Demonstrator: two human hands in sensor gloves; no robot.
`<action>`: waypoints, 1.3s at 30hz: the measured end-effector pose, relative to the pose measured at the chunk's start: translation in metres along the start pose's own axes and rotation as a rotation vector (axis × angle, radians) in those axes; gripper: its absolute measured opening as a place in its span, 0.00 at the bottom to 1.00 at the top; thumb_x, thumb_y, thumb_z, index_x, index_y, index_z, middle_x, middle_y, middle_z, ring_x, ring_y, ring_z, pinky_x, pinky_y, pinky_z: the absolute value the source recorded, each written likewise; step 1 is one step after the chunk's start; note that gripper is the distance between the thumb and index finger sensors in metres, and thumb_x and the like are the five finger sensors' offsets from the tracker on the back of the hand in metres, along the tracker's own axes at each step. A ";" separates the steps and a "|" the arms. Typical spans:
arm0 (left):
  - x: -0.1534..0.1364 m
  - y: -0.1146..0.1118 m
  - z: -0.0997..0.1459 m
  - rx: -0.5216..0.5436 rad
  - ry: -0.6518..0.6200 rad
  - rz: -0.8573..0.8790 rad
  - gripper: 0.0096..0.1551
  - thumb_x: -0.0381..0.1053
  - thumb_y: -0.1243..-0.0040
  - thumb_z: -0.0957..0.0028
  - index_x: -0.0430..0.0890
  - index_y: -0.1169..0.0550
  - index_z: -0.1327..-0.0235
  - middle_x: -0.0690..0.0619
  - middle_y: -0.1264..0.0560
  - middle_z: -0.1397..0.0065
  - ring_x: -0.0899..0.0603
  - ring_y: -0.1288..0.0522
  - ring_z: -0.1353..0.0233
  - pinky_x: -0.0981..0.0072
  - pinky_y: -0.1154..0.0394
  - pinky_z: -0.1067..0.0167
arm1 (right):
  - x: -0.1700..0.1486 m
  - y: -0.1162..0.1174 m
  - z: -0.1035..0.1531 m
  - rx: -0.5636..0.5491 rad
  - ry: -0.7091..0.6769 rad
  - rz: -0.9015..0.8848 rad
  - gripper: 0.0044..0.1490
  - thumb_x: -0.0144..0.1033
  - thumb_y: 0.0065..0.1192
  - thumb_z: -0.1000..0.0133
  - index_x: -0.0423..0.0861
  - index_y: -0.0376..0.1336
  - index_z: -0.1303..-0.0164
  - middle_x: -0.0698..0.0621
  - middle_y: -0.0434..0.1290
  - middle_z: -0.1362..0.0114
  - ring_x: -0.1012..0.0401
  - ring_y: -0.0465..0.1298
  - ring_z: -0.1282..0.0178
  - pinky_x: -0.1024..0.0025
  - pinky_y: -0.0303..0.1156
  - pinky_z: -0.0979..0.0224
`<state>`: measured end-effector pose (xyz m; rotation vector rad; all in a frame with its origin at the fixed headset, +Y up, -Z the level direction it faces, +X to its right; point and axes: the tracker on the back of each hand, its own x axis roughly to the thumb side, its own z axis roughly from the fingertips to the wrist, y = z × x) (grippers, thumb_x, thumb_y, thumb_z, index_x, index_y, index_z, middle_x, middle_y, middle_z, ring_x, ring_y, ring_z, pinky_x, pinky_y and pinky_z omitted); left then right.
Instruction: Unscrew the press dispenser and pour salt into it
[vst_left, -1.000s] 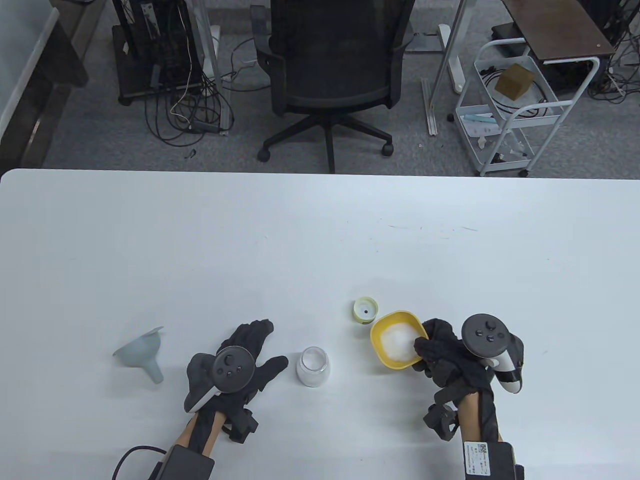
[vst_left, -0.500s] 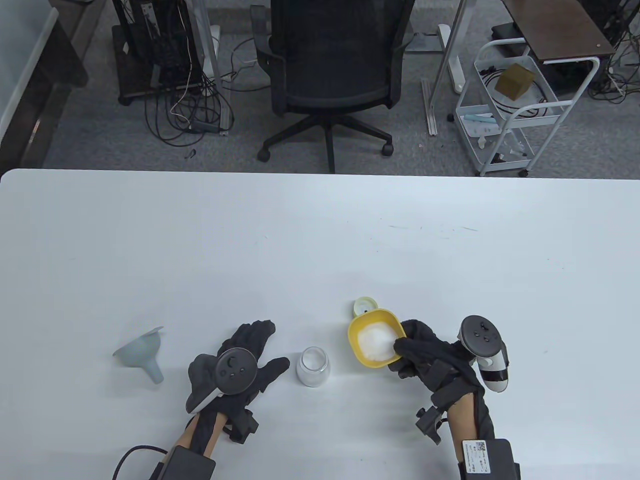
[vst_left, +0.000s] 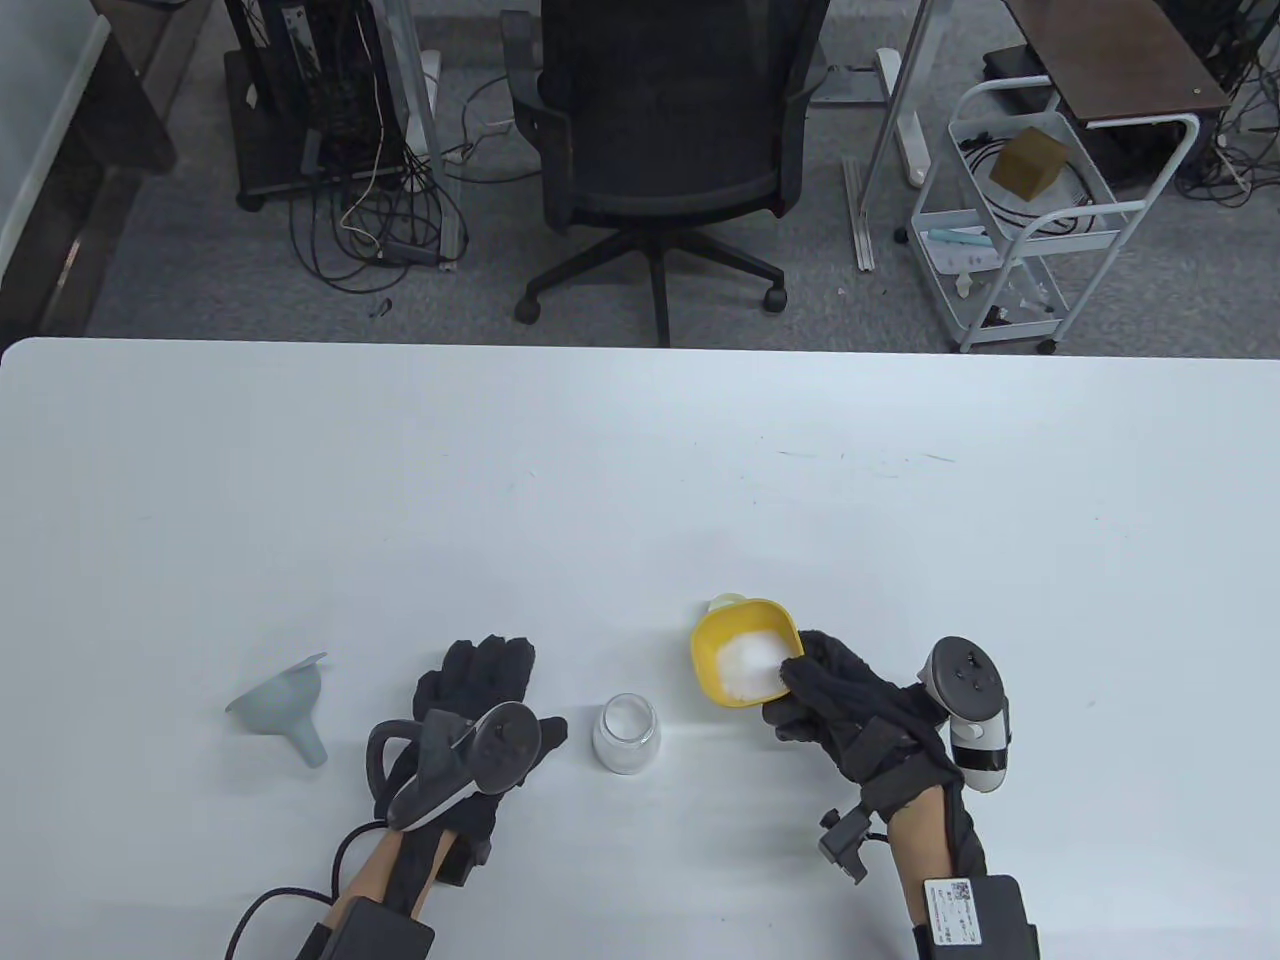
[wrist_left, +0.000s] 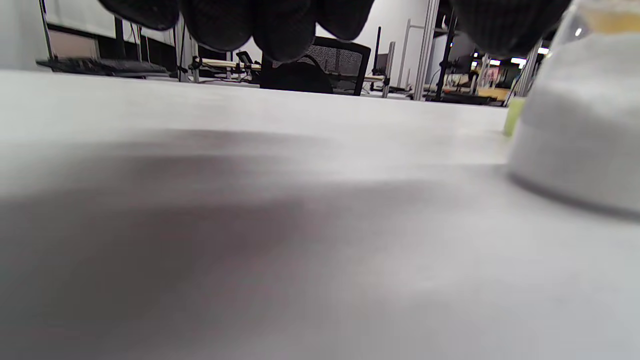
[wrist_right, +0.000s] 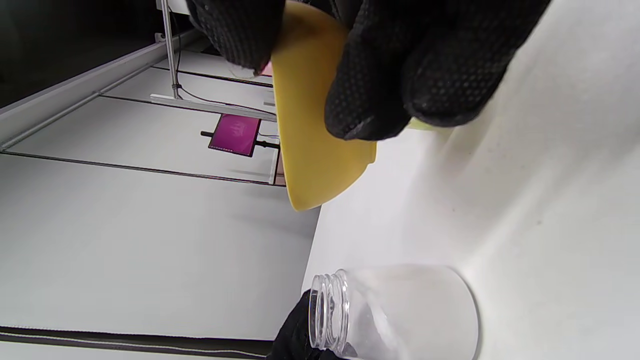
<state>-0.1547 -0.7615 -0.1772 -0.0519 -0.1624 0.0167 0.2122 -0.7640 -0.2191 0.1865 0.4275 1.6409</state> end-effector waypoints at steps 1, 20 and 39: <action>0.000 0.002 0.000 0.001 0.007 -0.073 0.61 0.73 0.45 0.49 0.38 0.43 0.09 0.29 0.38 0.11 0.19 0.38 0.18 0.24 0.39 0.29 | -0.001 0.000 0.000 -0.001 -0.002 0.001 0.49 0.37 0.51 0.29 0.13 0.42 0.20 0.16 0.61 0.28 0.47 0.78 0.39 0.47 0.76 0.33; -0.120 0.040 0.011 0.017 0.488 -0.038 0.73 0.80 0.60 0.49 0.28 0.49 0.07 0.21 0.44 0.10 0.14 0.42 0.18 0.20 0.42 0.29 | -0.001 0.000 -0.002 -0.003 -0.033 0.049 0.48 0.36 0.55 0.29 0.15 0.42 0.18 0.17 0.60 0.26 0.45 0.77 0.38 0.44 0.75 0.33; -0.190 0.023 0.021 -0.098 0.764 0.184 0.85 0.88 0.69 0.49 0.15 0.51 0.11 0.09 0.42 0.18 0.15 0.29 0.28 0.21 0.33 0.38 | 0.003 -0.001 -0.001 -0.001 -0.035 0.076 0.47 0.34 0.56 0.30 0.16 0.42 0.18 0.17 0.60 0.25 0.43 0.77 0.38 0.43 0.74 0.33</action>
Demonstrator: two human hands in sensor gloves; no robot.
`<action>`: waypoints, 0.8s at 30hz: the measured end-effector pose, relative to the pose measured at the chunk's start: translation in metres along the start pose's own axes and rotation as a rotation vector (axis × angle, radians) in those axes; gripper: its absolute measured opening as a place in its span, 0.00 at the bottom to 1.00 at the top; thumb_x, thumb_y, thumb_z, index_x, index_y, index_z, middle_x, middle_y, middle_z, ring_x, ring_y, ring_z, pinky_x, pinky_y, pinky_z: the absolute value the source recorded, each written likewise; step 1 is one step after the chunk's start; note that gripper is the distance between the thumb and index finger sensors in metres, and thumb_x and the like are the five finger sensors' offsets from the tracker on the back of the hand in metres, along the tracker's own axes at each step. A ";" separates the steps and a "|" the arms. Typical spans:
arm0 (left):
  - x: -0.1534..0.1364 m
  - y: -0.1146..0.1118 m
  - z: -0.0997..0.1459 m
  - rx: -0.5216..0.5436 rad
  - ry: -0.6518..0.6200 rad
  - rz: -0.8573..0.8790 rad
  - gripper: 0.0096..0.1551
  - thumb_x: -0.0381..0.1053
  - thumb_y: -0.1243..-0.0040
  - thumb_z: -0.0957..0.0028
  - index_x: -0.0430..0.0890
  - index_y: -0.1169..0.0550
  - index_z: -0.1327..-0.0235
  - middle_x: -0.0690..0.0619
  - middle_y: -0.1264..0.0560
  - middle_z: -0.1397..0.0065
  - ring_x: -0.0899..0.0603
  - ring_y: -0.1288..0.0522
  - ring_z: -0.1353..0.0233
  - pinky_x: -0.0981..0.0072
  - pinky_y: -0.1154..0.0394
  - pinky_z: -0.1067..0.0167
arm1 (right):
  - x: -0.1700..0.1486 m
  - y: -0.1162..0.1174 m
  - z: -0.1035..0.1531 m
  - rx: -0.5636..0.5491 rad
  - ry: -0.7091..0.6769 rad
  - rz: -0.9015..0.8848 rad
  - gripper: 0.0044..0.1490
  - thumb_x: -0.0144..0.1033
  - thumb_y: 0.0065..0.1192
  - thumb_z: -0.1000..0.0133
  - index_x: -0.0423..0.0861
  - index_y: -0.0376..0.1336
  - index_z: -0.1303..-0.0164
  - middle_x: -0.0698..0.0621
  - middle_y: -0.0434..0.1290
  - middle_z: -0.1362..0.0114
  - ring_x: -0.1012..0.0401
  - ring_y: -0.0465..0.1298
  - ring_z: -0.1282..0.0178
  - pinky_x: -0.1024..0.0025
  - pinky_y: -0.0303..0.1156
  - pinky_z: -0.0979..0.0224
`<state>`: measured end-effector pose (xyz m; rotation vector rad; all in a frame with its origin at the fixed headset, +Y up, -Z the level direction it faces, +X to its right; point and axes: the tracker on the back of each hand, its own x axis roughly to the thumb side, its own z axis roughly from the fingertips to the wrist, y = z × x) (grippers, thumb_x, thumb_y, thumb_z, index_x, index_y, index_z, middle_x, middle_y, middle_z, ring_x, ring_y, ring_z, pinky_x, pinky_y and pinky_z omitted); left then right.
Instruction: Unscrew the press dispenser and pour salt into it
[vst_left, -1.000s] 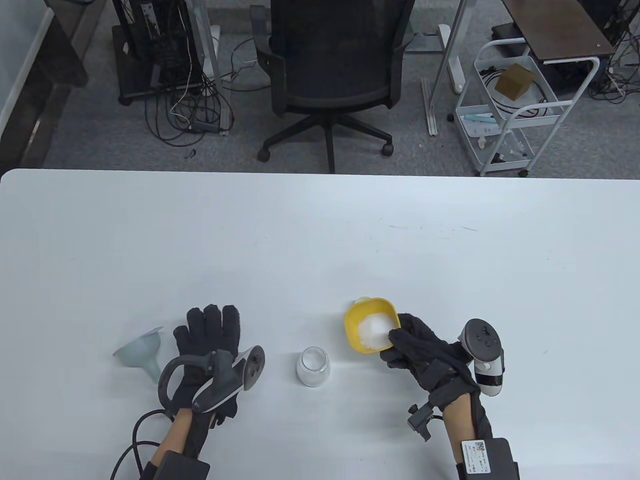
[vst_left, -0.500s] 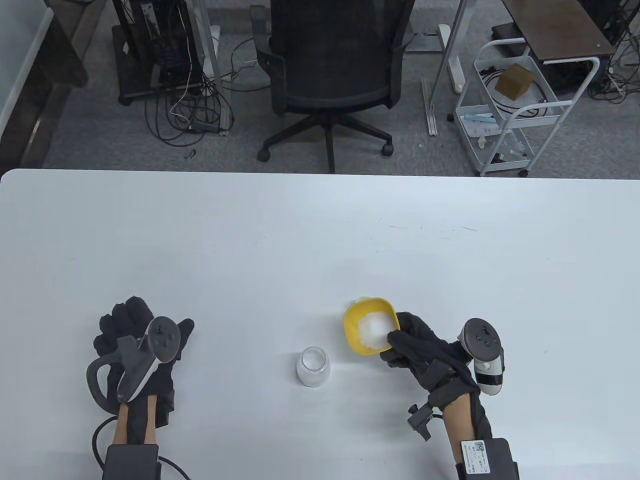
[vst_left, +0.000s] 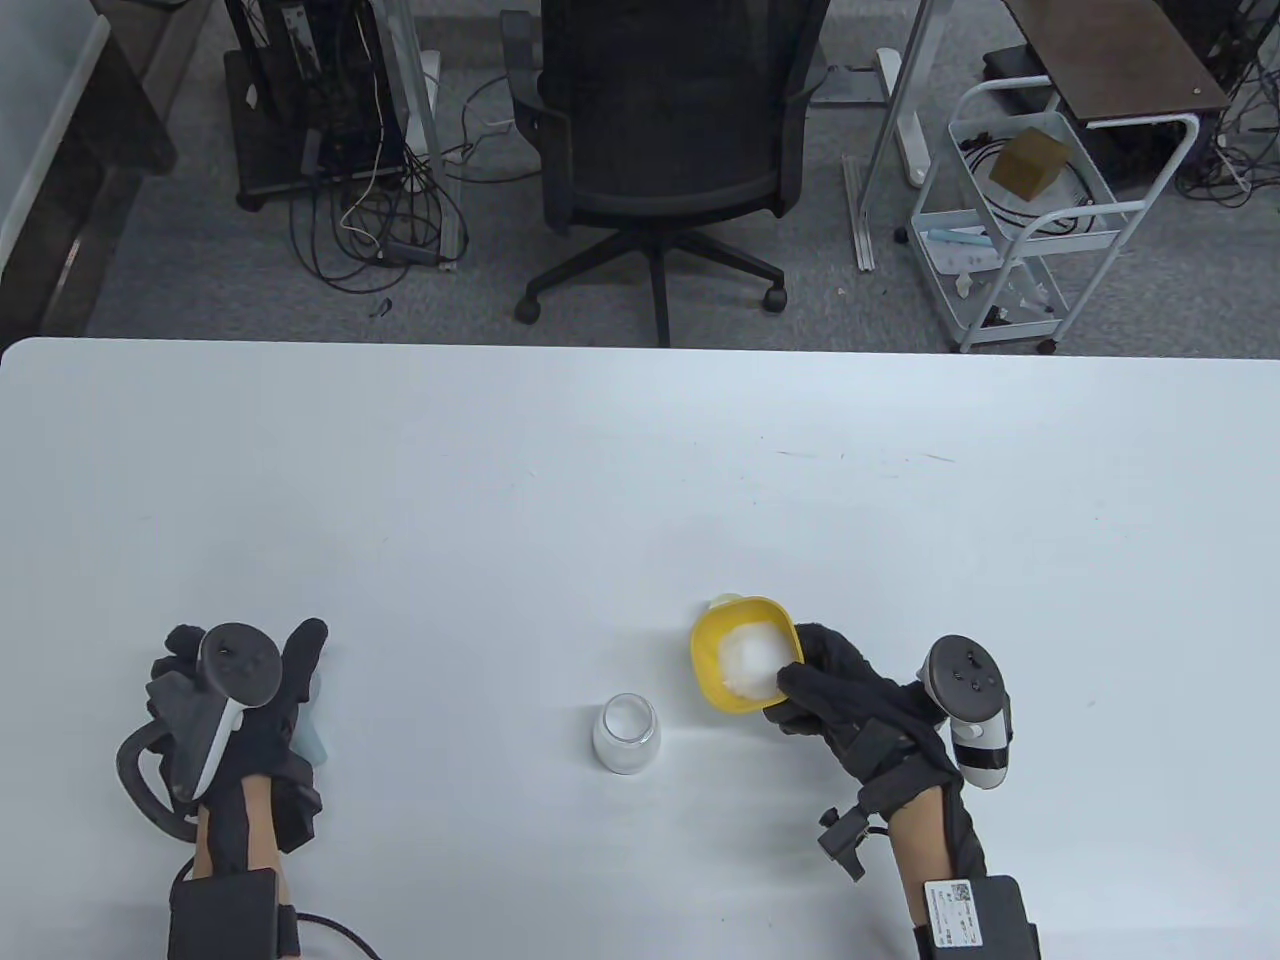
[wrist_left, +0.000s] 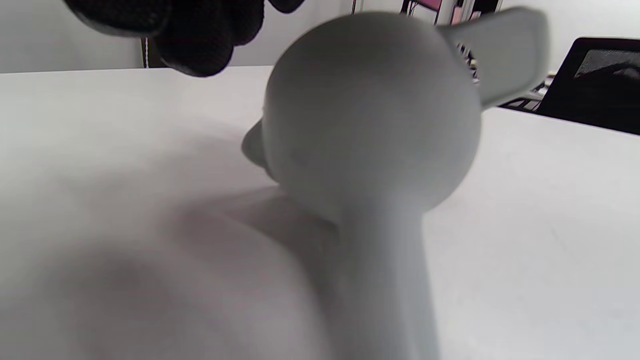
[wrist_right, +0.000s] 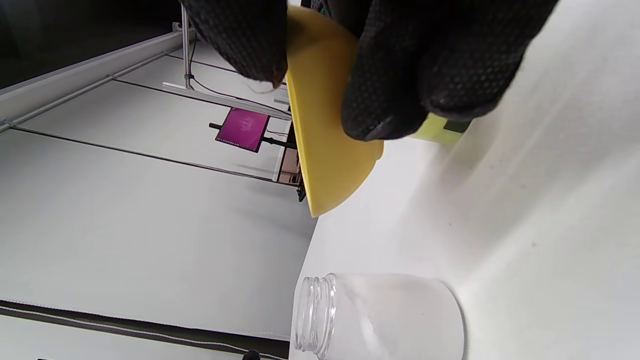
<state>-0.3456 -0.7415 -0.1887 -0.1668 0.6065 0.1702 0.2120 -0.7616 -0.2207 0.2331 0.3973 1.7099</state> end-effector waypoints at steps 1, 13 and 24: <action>-0.001 -0.001 -0.001 -0.029 0.008 0.004 0.86 0.88 0.70 0.49 0.14 0.51 0.11 0.08 0.42 0.19 0.15 0.28 0.29 0.21 0.32 0.39 | 0.000 0.000 0.000 0.000 0.000 0.001 0.47 0.34 0.56 0.29 0.16 0.42 0.18 0.17 0.60 0.25 0.43 0.77 0.38 0.43 0.74 0.33; -0.005 -0.015 -0.012 -0.274 0.043 0.022 0.90 0.89 0.73 0.50 0.09 0.53 0.14 0.04 0.37 0.23 0.23 0.19 0.36 0.30 0.24 0.43 | 0.001 -0.001 0.000 -0.005 -0.011 -0.014 0.47 0.34 0.56 0.29 0.16 0.42 0.18 0.17 0.60 0.25 0.44 0.77 0.38 0.43 0.74 0.33; -0.005 -0.019 -0.013 -0.338 -0.022 0.112 0.98 0.91 0.60 0.57 0.06 0.61 0.17 0.04 0.38 0.24 0.33 0.12 0.40 0.41 0.16 0.45 | 0.001 -0.002 0.001 -0.018 -0.013 -0.008 0.47 0.34 0.56 0.29 0.16 0.42 0.18 0.17 0.60 0.25 0.44 0.77 0.38 0.44 0.74 0.33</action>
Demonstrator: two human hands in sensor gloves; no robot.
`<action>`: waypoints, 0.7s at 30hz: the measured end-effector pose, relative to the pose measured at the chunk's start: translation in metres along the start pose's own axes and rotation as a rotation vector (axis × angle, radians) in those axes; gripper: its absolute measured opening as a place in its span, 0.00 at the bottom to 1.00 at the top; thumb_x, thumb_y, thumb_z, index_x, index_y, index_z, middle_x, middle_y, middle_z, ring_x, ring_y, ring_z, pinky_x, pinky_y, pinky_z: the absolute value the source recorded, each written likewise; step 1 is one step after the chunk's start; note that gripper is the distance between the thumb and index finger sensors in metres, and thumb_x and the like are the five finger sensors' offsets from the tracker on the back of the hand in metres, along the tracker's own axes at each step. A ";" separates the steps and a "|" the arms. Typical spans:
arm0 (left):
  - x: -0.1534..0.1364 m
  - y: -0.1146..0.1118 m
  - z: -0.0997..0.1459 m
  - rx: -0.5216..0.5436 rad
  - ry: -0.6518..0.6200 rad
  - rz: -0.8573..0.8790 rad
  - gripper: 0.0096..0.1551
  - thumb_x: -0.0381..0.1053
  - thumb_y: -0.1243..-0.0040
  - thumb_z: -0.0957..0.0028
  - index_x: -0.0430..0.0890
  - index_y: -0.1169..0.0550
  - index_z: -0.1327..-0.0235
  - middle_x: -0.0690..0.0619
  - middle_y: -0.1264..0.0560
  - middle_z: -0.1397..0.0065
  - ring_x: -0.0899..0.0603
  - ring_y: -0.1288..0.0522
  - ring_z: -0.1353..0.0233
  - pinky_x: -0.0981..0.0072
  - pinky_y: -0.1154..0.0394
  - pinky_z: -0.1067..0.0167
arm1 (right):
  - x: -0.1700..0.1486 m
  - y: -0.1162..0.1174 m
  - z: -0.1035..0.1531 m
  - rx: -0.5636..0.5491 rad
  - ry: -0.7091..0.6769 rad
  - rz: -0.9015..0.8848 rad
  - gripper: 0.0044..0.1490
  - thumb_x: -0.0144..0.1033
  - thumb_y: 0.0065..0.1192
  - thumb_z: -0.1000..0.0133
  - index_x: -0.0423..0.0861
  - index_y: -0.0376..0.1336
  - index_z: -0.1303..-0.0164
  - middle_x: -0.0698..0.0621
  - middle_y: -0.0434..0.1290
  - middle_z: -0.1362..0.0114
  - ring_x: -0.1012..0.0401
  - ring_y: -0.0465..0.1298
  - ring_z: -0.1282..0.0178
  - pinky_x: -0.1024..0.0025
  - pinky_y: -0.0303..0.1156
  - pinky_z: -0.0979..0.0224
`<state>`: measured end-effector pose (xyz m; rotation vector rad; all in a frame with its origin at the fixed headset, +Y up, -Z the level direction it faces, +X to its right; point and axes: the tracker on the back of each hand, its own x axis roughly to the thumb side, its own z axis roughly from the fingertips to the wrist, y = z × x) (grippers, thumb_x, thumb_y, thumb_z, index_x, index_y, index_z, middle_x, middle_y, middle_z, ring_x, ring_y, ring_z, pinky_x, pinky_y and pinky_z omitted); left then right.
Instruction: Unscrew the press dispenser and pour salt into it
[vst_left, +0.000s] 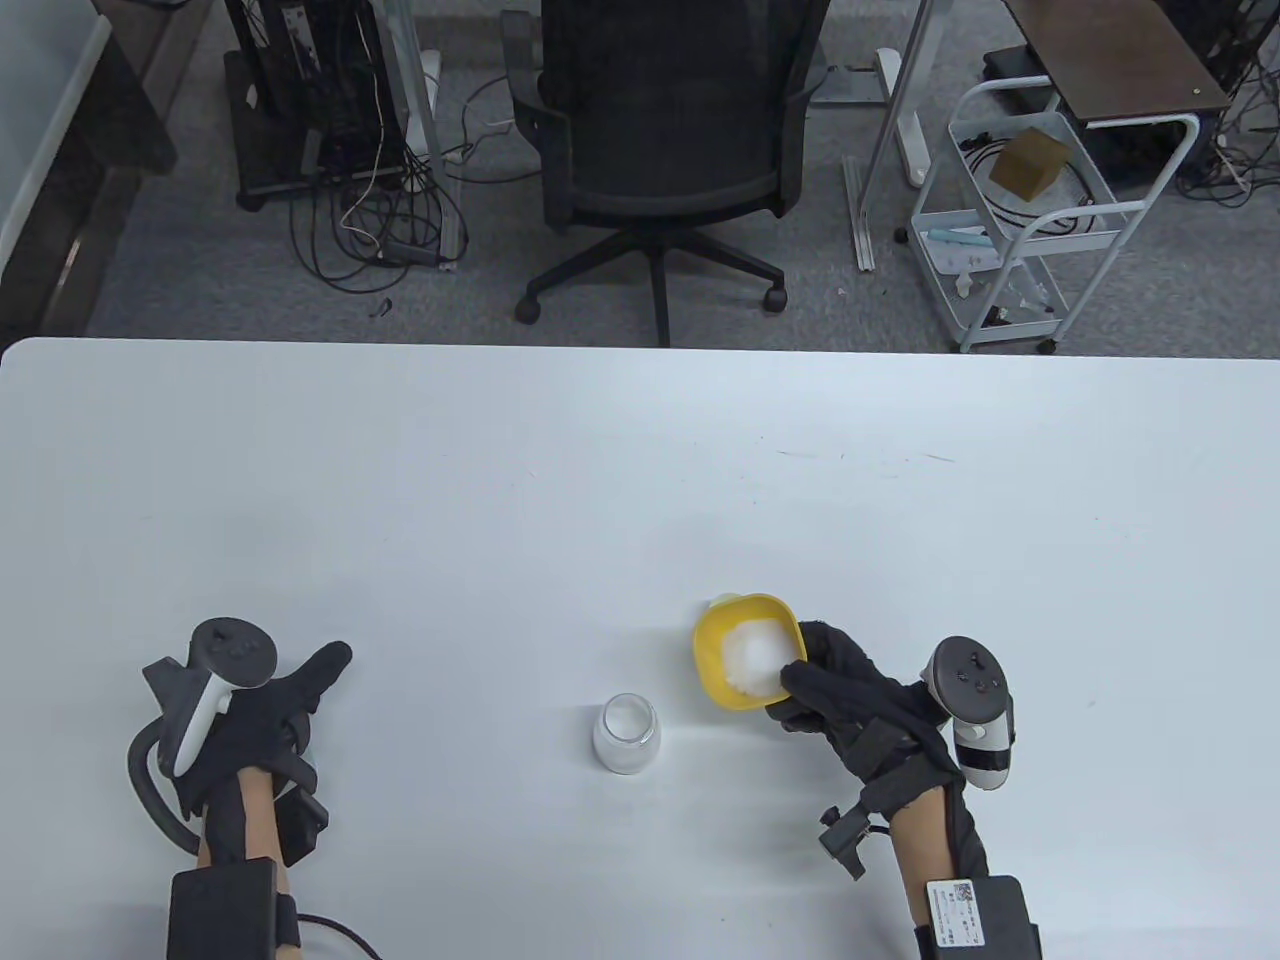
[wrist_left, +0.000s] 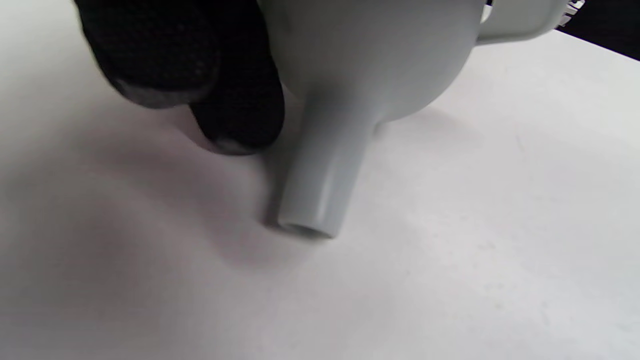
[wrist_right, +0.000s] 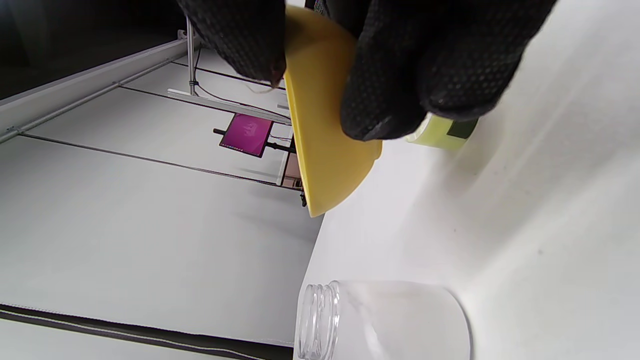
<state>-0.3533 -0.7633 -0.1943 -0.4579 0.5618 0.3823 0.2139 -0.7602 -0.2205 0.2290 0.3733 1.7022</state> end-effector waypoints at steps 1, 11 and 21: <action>0.000 0.000 0.000 -0.005 -0.007 0.012 0.98 0.91 0.58 0.57 0.06 0.61 0.18 0.03 0.38 0.24 0.34 0.12 0.40 0.42 0.16 0.44 | 0.000 0.000 0.000 -0.002 0.000 0.000 0.47 0.34 0.56 0.29 0.16 0.42 0.18 0.17 0.60 0.25 0.44 0.77 0.38 0.44 0.74 0.33; 0.002 -0.003 0.000 -0.026 -0.054 0.021 1.00 0.87 0.45 0.59 0.06 0.62 0.18 0.04 0.37 0.25 0.34 0.13 0.38 0.41 0.16 0.40 | 0.000 -0.001 0.001 -0.025 0.000 -0.007 0.47 0.34 0.56 0.29 0.16 0.42 0.18 0.18 0.59 0.25 0.44 0.76 0.38 0.44 0.74 0.33; 0.004 -0.005 0.001 0.015 -0.081 0.004 0.96 0.87 0.43 0.60 0.10 0.52 0.15 0.16 0.33 0.23 0.34 0.14 0.39 0.42 0.16 0.41 | 0.001 -0.002 0.002 -0.052 -0.006 -0.019 0.47 0.35 0.56 0.29 0.16 0.42 0.18 0.18 0.60 0.25 0.44 0.77 0.38 0.44 0.74 0.33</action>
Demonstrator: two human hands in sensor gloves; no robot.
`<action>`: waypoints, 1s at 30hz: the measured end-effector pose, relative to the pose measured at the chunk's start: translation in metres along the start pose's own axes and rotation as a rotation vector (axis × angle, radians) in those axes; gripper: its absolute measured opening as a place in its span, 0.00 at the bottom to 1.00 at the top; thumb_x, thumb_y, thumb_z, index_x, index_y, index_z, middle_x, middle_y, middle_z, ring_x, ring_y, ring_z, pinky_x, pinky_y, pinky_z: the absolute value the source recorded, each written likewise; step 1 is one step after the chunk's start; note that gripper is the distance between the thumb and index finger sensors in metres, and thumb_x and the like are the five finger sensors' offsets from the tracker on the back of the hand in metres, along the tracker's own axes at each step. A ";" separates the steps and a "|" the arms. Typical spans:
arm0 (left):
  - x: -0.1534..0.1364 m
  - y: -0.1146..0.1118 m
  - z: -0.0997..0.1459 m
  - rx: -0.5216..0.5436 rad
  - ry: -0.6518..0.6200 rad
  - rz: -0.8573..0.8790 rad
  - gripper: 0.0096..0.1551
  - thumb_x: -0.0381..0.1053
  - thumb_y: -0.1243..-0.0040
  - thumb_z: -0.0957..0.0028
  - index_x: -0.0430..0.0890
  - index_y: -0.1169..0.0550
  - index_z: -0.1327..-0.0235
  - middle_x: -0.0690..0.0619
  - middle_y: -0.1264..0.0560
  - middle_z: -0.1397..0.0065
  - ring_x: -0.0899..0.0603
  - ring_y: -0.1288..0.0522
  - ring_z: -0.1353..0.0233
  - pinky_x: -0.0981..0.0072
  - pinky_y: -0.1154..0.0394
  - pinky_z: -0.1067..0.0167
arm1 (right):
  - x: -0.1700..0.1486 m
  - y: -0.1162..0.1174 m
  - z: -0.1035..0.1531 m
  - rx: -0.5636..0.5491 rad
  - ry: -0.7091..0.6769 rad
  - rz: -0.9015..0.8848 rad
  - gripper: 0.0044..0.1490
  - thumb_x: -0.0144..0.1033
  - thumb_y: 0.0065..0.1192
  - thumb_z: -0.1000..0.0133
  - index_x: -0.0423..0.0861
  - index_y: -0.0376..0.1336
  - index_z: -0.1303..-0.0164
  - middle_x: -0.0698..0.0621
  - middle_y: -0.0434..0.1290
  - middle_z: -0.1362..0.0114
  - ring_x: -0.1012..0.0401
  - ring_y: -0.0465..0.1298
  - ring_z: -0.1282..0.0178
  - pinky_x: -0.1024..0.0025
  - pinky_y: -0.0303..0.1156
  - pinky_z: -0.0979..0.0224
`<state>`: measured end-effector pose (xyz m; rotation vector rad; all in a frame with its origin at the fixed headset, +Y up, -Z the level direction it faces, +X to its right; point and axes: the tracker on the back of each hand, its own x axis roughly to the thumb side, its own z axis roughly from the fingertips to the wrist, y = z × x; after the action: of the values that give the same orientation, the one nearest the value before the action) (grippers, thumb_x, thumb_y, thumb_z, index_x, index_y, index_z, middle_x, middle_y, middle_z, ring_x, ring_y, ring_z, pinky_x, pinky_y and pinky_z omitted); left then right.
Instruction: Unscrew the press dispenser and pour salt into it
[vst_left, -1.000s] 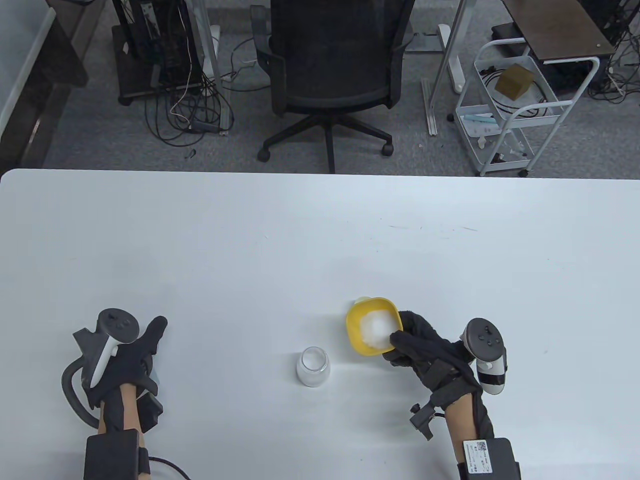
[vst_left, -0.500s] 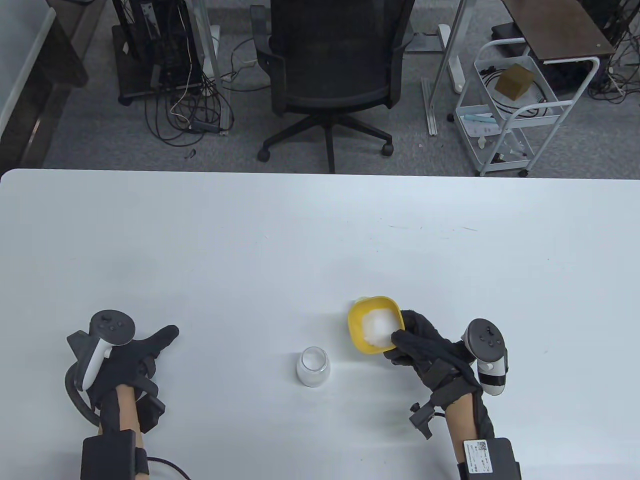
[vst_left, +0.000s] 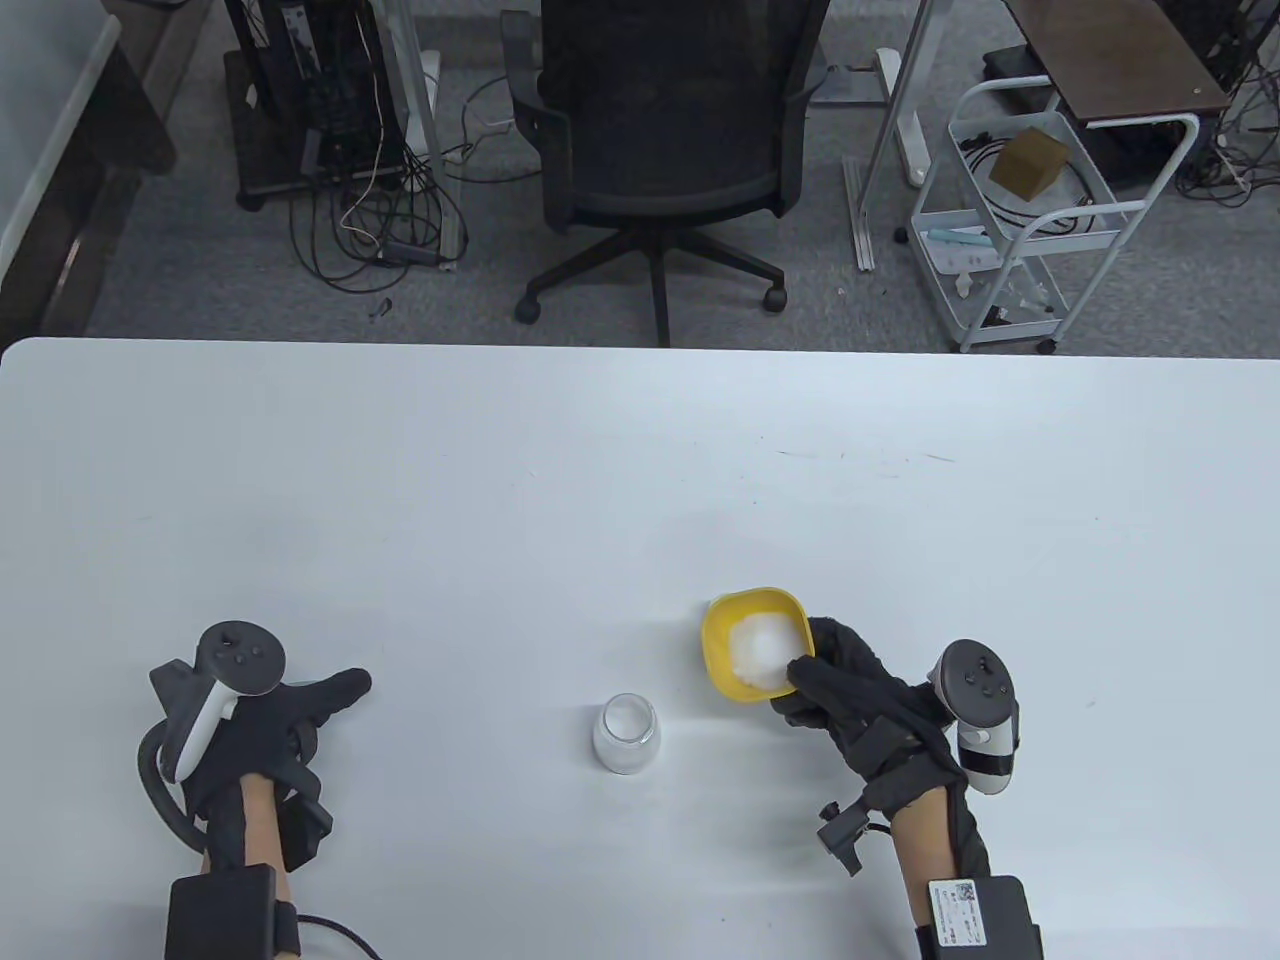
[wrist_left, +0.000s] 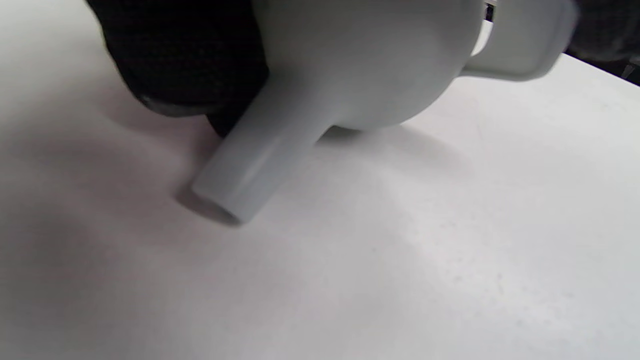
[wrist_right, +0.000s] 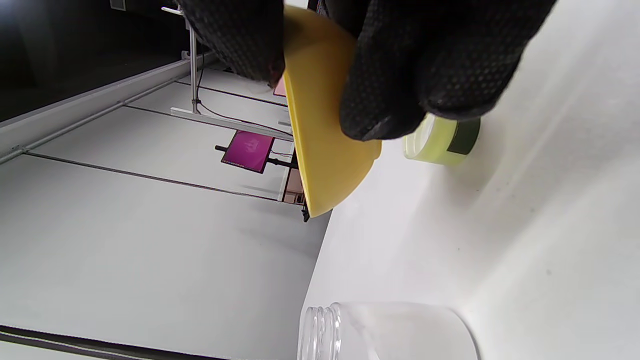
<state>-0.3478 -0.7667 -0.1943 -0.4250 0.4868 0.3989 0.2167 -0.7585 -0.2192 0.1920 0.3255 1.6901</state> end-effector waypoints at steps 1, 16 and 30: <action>0.000 0.000 0.000 -0.001 -0.003 -0.001 0.95 0.87 0.42 0.60 0.09 0.51 0.15 0.16 0.33 0.23 0.34 0.14 0.38 0.42 0.16 0.41 | 0.000 0.000 0.000 -0.001 0.000 -0.001 0.47 0.35 0.56 0.29 0.16 0.42 0.18 0.18 0.60 0.25 0.44 0.77 0.38 0.44 0.74 0.33; 0.031 0.003 0.014 0.193 -0.256 0.122 0.96 0.88 0.44 0.62 0.09 0.50 0.17 0.17 0.33 0.23 0.35 0.14 0.37 0.44 0.17 0.39 | 0.003 -0.003 0.003 -0.041 0.005 -0.012 0.49 0.39 0.57 0.29 0.16 0.44 0.19 0.19 0.62 0.27 0.46 0.77 0.38 0.46 0.75 0.32; 0.116 -0.013 0.064 0.246 -0.792 0.392 0.95 0.88 0.46 0.61 0.11 0.53 0.16 0.19 0.36 0.21 0.36 0.16 0.33 0.43 0.18 0.36 | 0.005 -0.003 0.005 -0.109 -0.005 -0.024 0.49 0.39 0.58 0.30 0.16 0.44 0.19 0.19 0.62 0.27 0.47 0.78 0.37 0.47 0.76 0.32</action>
<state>-0.2249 -0.7162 -0.1994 0.0894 -0.1638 0.8271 0.2205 -0.7530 -0.2162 0.1105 0.2303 1.6781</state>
